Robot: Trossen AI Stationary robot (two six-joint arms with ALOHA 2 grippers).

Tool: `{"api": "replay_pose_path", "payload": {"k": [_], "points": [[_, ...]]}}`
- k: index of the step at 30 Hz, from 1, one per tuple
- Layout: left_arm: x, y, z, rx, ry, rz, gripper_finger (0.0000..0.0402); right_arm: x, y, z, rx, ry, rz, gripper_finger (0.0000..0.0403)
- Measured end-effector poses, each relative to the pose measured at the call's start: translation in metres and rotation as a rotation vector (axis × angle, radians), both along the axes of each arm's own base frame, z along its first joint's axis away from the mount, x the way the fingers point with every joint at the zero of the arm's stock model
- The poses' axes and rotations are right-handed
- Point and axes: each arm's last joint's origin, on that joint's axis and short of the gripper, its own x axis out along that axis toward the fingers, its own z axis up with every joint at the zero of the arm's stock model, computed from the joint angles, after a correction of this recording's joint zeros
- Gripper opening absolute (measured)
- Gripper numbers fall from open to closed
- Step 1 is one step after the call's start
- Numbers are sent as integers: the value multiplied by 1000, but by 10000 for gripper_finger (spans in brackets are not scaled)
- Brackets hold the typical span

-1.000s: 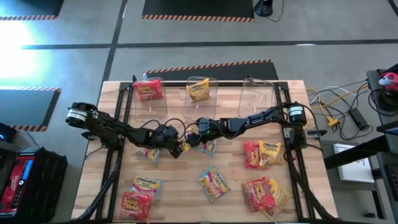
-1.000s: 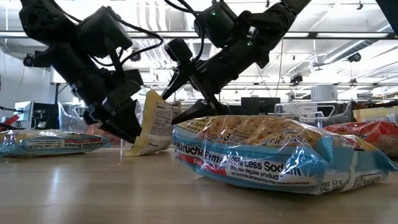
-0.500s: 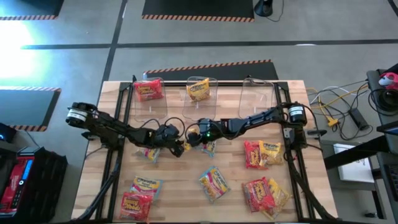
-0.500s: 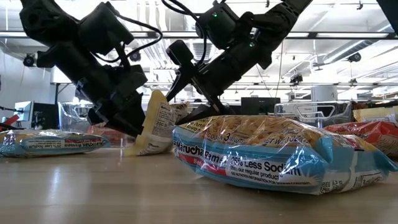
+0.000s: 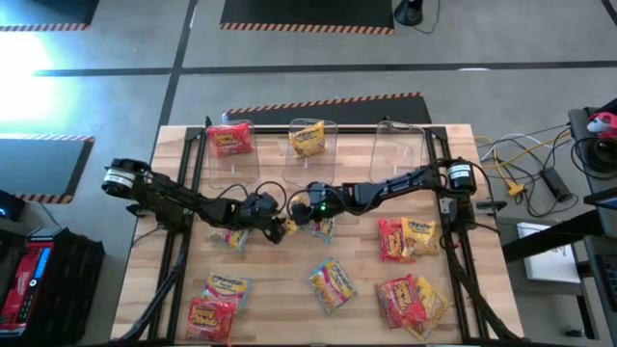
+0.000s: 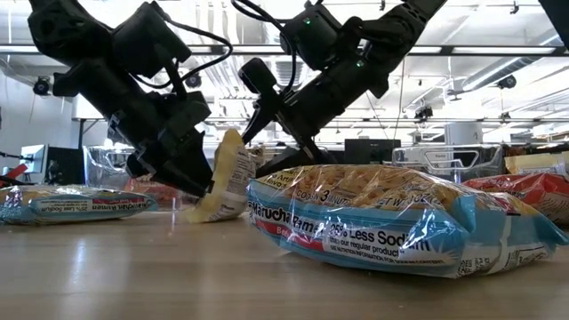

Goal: Sort Maruchan noodles
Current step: Put the yellow noodle pack into the middle transparent bin

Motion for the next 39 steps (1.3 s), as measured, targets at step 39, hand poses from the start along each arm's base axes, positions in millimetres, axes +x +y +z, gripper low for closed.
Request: {"api": "replay_pose_path", "payload": {"k": [39], "points": [[9, -3, -9, -53, -32, -53, 149, -7, -4, 19, -20, -26, 87, 216]]}}
